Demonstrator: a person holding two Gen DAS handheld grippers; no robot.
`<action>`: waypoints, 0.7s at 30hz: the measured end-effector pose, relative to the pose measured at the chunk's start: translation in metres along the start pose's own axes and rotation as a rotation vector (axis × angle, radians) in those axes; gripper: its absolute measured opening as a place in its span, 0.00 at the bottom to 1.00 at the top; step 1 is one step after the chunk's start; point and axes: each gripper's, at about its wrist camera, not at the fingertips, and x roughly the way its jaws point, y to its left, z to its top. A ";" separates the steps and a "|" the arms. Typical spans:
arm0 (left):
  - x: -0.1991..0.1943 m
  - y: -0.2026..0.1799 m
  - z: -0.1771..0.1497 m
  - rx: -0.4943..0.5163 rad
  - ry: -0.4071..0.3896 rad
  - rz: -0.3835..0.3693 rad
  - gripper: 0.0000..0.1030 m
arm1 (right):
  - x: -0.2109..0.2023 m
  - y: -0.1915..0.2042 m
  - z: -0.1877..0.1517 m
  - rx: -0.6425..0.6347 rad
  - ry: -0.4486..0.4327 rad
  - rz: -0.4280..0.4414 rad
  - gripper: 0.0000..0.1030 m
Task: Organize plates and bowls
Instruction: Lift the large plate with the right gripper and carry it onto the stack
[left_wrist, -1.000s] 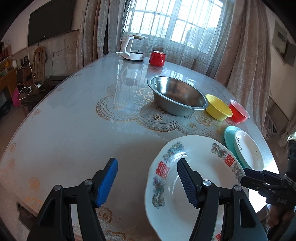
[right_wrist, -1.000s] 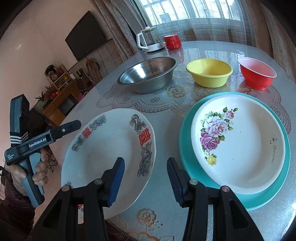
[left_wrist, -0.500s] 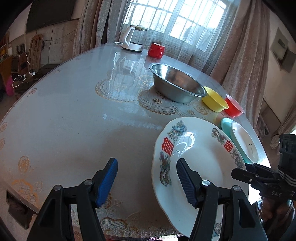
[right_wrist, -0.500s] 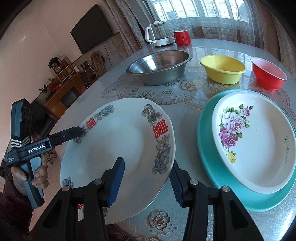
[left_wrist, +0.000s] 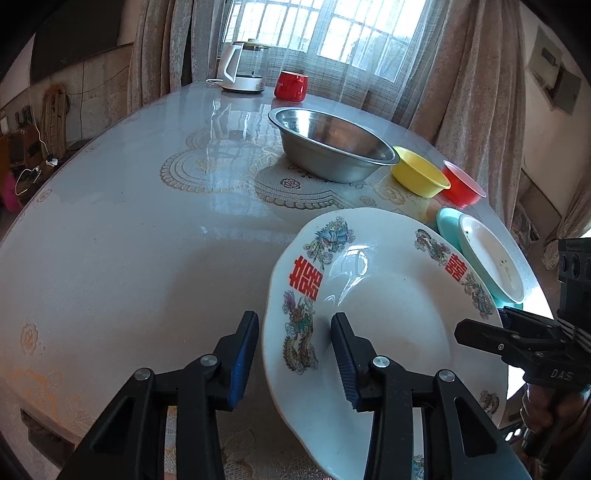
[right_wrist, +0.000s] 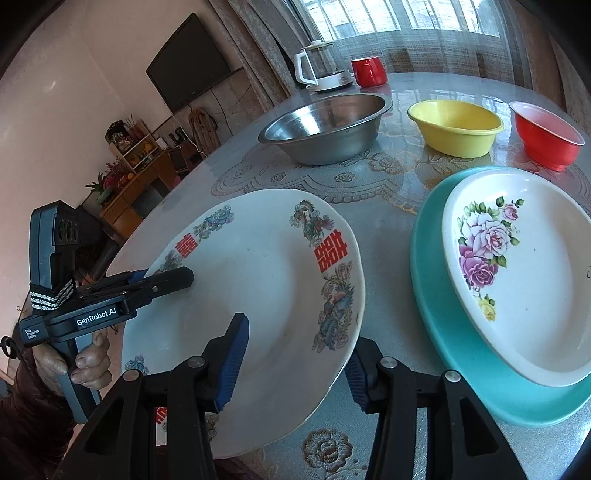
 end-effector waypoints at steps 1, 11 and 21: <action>0.000 -0.001 0.000 0.005 -0.001 0.002 0.40 | -0.001 0.001 -0.001 -0.002 -0.004 -0.001 0.47; -0.003 -0.002 -0.004 -0.013 0.014 -0.036 0.40 | -0.003 0.004 -0.002 -0.007 0.024 0.020 0.47; -0.006 -0.008 -0.009 0.001 0.001 -0.002 0.39 | -0.001 0.009 -0.001 -0.032 0.010 -0.039 0.45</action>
